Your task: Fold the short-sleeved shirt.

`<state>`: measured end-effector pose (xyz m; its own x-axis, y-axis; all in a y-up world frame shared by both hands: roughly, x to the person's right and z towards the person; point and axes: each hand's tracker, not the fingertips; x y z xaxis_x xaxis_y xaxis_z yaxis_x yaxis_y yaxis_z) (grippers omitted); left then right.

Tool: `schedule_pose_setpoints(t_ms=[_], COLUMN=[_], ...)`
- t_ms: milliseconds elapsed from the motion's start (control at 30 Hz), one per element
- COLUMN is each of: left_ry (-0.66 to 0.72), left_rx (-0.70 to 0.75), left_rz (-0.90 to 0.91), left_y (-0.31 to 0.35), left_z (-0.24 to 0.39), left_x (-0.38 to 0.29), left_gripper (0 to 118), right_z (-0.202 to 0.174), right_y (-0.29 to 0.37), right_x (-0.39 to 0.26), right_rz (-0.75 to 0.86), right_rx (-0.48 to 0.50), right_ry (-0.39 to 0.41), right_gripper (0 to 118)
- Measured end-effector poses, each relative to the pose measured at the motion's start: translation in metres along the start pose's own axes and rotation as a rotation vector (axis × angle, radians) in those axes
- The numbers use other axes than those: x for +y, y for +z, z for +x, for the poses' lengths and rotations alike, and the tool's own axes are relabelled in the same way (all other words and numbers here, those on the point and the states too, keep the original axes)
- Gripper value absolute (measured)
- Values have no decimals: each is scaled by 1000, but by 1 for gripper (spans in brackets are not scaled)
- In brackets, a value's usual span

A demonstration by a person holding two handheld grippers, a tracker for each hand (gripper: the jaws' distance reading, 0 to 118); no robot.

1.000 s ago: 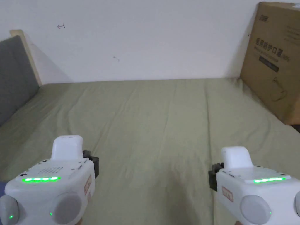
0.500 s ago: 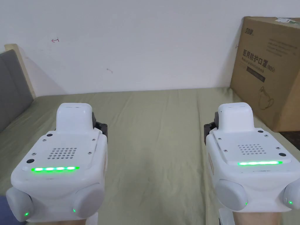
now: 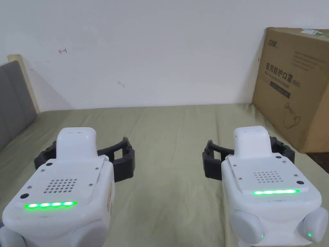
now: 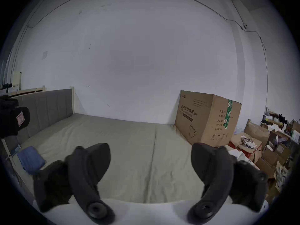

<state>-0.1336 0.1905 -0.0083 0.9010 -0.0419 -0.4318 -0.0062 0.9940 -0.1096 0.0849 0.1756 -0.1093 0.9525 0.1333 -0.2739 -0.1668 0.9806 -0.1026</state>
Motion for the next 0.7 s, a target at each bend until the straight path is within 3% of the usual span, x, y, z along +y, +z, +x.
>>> schedule_pose_setpoints(t_ms=[33,233,533,700], left_ry=[14,-30,-21,2], left_rx=[-7,-4,20,-38], left_rz=[-3,-37,-31,-53], left_y=[0,-7,-1,-1], left_z=[-1,1,-1,-2], left_x=[0,-1,8,11], left_gripper=[118,118,118,118], right_z=[0,3,9,9], right_y=[0,-1,-4,-6], right_x=[0,3,6,8], right_rz=[3,33,28,28], right_rx=[-1,-44,-40,-24], right_ry=[-5,-14,-38,-57], right_gripper=[118,118,118,118])
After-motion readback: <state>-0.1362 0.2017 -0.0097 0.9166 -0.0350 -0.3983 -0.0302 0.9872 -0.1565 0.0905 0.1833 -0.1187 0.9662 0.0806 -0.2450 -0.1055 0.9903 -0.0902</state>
